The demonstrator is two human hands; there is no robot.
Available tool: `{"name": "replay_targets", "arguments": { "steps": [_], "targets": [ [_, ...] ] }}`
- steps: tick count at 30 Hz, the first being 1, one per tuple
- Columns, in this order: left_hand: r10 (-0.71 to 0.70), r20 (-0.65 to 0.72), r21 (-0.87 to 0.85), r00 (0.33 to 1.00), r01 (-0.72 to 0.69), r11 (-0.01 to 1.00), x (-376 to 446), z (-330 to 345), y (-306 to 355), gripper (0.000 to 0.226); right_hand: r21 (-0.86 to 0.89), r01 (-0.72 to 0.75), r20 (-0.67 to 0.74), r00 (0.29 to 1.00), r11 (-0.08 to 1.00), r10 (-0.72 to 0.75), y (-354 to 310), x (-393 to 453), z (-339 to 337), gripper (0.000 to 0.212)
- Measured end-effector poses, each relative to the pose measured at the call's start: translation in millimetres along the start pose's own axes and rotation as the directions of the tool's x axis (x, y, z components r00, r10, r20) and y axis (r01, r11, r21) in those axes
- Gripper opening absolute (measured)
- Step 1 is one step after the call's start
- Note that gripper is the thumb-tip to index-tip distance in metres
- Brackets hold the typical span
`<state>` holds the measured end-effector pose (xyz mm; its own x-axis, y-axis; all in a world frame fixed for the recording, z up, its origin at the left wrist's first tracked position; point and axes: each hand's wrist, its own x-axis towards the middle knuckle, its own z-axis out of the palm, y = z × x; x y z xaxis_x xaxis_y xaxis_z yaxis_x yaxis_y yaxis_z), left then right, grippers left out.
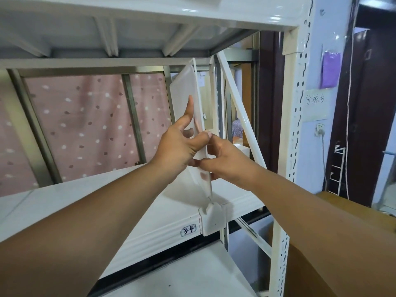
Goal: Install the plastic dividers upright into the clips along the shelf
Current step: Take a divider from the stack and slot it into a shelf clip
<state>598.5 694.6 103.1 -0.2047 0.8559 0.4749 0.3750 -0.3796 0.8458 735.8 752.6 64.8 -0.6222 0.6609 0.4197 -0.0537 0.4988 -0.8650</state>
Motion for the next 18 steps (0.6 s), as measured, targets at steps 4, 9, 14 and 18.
{"name": "replay_targets", "arguments": {
  "steps": [4, 9, 14, 18],
  "targets": [
    [0.009, -0.008, 0.050, 1.000, -0.009, 0.999, -5, 5, -13, 0.095, -0.014, -0.002, -0.016, 1.000, 1.000, 0.001, 17, -11, 3, 0.055],
    [0.063, -0.017, 0.059, 0.998, -0.061, 0.996, 0, 7, -28, 0.096, -0.087, 0.016, -0.051, 0.998, 0.996, -0.021, 28, -14, 4, 0.051],
    [0.090, 0.002, 0.071, 0.996, -0.090, 0.993, 0, 7, -41, 0.097, -0.174, 0.003, -0.083, 0.996, 0.985, -0.017, 33, -21, 10, 0.055],
    [0.065, -0.037, 0.079, 0.997, -0.062, 0.995, -4, 10, -40, 0.096, -0.170, -0.036, -0.119, 0.993, 0.985, 0.016, 30, -24, 14, 0.051]
  ]
}}
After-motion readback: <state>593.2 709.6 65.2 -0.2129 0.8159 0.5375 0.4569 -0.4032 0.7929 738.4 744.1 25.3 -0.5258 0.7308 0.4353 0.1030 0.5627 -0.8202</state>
